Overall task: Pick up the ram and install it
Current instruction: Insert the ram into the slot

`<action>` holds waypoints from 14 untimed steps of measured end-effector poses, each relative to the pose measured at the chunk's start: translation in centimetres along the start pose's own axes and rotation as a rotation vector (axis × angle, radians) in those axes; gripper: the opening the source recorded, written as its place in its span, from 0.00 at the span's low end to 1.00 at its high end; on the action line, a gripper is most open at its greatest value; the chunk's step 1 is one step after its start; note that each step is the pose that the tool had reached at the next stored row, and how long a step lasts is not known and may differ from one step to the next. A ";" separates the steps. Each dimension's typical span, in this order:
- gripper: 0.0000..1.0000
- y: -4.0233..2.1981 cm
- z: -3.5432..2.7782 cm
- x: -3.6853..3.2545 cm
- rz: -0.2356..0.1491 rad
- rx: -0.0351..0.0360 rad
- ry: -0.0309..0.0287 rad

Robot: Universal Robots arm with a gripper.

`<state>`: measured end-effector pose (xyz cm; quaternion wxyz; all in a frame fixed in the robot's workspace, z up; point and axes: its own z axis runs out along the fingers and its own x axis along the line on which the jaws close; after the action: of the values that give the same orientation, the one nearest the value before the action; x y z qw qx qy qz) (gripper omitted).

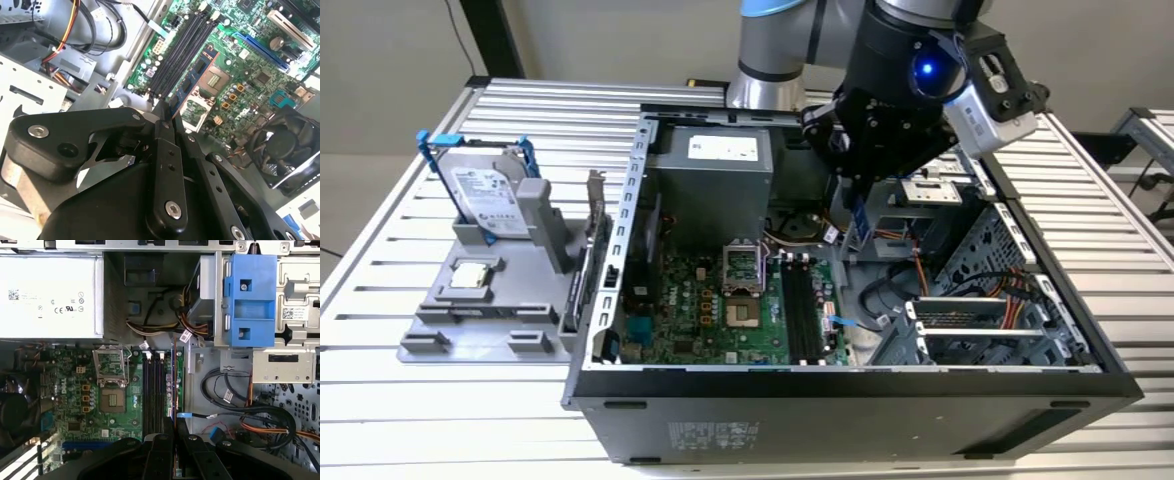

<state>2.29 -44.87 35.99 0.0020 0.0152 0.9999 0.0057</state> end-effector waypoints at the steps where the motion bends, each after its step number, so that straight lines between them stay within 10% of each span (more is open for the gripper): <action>1: 0.00 -0.04 0.11 0.00 0.005 0.0001 -0.0001; 14: 0.00 -0.28 1.45 -0.04 0.034 -0.0002 -0.0005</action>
<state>2.32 -45.13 34.54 0.0021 0.0321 0.9995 0.0059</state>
